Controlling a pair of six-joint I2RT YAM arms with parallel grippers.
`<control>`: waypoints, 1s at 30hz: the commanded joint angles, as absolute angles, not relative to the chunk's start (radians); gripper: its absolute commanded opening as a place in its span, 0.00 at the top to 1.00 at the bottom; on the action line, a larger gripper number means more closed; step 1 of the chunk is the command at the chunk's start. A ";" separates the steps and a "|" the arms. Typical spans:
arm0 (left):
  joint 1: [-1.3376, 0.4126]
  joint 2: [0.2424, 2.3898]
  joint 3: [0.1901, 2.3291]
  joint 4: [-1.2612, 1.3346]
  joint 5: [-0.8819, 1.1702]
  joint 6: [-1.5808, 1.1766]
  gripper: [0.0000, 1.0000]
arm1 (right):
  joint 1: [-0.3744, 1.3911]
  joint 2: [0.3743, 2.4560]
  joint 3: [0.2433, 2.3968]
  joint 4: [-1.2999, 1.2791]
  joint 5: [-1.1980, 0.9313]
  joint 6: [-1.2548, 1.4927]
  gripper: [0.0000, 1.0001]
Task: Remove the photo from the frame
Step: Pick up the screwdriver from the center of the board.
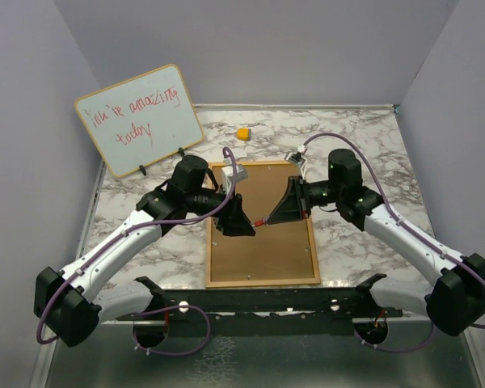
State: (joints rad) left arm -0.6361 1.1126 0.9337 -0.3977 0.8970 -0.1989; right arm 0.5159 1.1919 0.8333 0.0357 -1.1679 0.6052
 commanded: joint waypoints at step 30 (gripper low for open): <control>-0.525 0.903 0.685 -0.548 -0.143 -0.556 0.01 | 0.520 0.993 0.859 -0.667 -0.216 0.641 0.99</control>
